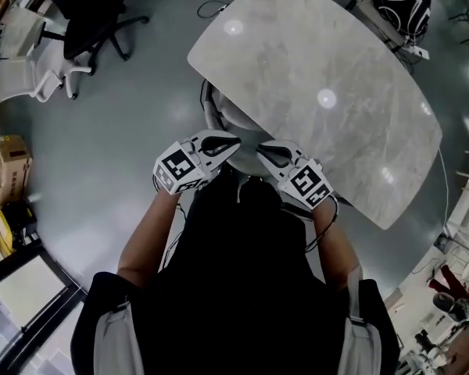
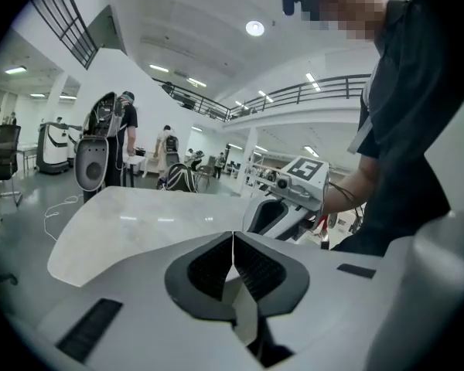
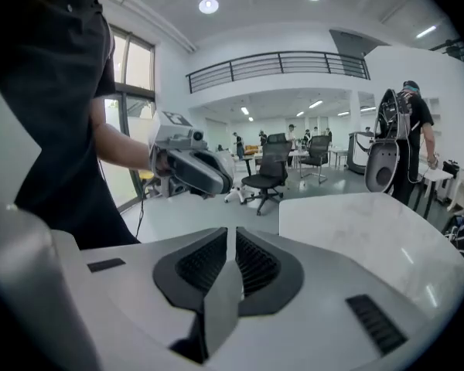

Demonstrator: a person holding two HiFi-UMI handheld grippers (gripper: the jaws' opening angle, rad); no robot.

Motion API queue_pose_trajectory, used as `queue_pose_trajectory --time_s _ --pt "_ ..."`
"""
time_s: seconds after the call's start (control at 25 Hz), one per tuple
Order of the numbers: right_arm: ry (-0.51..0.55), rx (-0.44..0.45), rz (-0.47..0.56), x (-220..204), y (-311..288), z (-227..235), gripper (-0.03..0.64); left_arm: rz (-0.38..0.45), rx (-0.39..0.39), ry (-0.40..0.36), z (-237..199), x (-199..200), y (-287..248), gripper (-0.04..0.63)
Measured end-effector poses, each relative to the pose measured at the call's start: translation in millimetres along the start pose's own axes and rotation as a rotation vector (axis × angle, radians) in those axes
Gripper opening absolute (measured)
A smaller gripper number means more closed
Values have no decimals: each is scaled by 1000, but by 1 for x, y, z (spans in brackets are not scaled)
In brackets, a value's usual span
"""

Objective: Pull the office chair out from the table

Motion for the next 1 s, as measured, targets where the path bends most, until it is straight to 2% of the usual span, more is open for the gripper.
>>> queue_pose_trajectory --time_s 0.08,0.2,0.36,0.44,0.52,0.72,1.0 --pt "14 -13 -95 -19 -7 4 41 -61 -46 -13 0 -14 -14 12" --pt "49 -10 -226 -43 -13 5 138 -173 -107 -44 2 -39 -35 12" --pt "92 19 -318 -66 -25 -6 155 -287 -177 -83 12 -67 -54 27" --pt "103 35 -362 -78 -31 -8 164 -323 -204 -94 17 -77 -62 90" --pt "105 46 -397 -89 -35 -9 169 -361 -227 -118 24 -87 -70 110" --pt "195 69 -509 -107 -42 -19 192 -498 -265 -229 44 -109 -84 166" --pt "264 57 -588 -126 -55 -22 202 -609 -299 -398 66 -126 -98 219"
Point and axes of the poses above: the fingertips, and each gripper's own axes: y backward along the fingers, z to its right, x out of its top, the point moved 10 cm from there along y, backward along the fingers, and after that the axes turned 10 degrees about -y, right-handed, at the moved point
